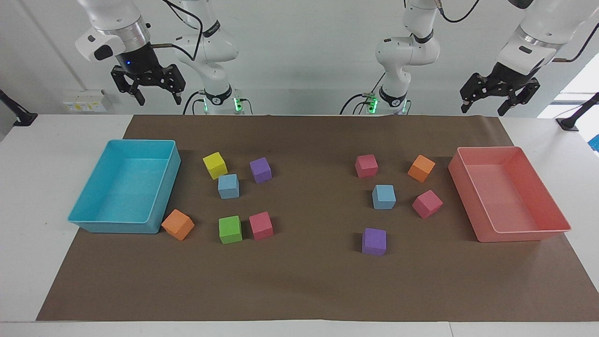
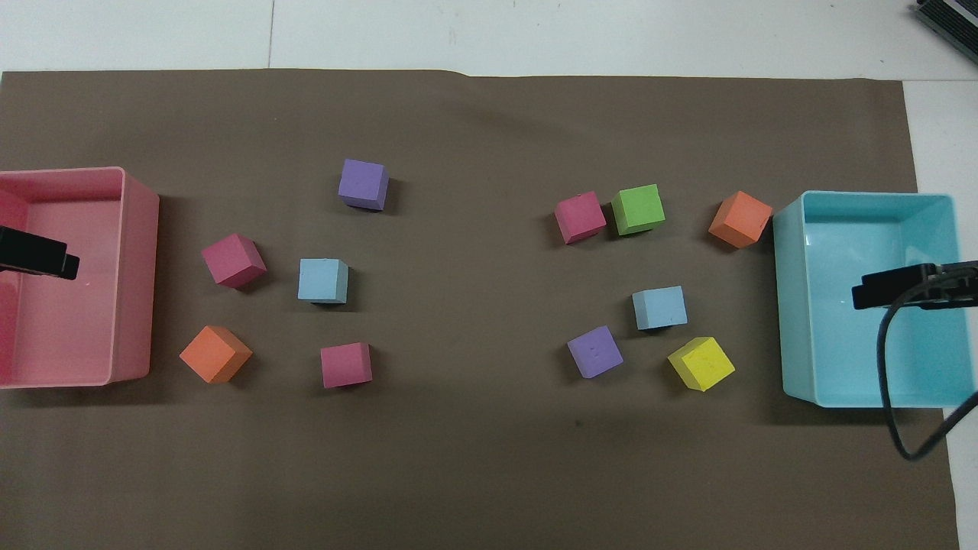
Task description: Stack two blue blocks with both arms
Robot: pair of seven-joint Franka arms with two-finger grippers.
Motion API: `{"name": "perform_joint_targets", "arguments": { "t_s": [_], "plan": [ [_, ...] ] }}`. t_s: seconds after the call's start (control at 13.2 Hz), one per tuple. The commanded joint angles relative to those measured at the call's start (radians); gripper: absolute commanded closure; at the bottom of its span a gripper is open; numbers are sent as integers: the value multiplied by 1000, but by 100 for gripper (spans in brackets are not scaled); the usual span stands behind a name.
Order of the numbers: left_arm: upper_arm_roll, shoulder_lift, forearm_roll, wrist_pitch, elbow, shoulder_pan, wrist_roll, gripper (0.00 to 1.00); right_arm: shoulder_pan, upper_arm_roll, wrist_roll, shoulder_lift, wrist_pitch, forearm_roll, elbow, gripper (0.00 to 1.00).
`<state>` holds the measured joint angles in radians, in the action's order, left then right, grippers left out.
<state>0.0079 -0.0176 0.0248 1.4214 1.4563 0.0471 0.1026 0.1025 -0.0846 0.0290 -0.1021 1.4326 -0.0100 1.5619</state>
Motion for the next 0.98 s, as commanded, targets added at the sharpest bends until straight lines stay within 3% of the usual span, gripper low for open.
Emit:
{"name": "perform_joint_targets", "arguments": {
  "t_s": [0.0, 0.91],
  "plan": [
    [0, -22, 1, 7, 19, -3, 0, 0, -4, 5, -3, 27, -34, 10, -31, 0],
    [6, -24, 1, -9, 21, 2, -6, 0, -7, 0, -32, 12, 26, 18, -2, 0]
  ]
}}
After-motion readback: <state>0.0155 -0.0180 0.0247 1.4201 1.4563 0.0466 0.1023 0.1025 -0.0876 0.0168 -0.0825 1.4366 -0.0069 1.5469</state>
